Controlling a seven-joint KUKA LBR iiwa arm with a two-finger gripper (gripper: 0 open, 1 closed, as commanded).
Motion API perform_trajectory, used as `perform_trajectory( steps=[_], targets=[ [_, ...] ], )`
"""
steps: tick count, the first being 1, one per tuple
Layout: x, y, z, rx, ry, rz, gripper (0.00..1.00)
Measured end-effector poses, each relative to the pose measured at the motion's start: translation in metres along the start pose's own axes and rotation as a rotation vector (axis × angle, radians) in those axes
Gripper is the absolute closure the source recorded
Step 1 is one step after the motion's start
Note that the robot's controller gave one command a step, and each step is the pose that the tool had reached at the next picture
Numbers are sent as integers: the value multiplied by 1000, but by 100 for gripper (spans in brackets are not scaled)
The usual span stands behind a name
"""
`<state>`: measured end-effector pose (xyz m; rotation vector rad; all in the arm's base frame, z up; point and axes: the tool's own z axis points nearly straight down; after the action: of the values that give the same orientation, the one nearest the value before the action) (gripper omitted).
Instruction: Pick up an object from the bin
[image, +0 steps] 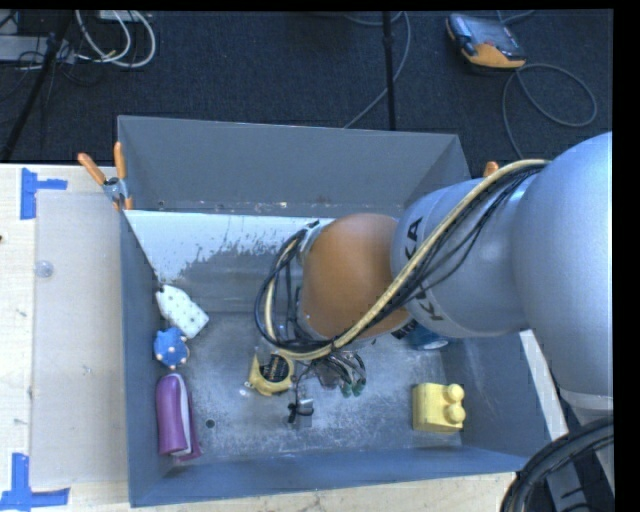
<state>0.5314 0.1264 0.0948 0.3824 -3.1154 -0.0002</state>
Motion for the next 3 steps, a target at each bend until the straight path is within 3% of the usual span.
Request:
perform_trajectory(
  steps=[1, 2, 3],
  targets=[
    [-24, -37, 24, 0, -7, 49, 100],
    [-24, -36, 25, -1, -5, 51, 0],
    [-24, -36, 25, -1, -5, 51, 0]
  ],
)
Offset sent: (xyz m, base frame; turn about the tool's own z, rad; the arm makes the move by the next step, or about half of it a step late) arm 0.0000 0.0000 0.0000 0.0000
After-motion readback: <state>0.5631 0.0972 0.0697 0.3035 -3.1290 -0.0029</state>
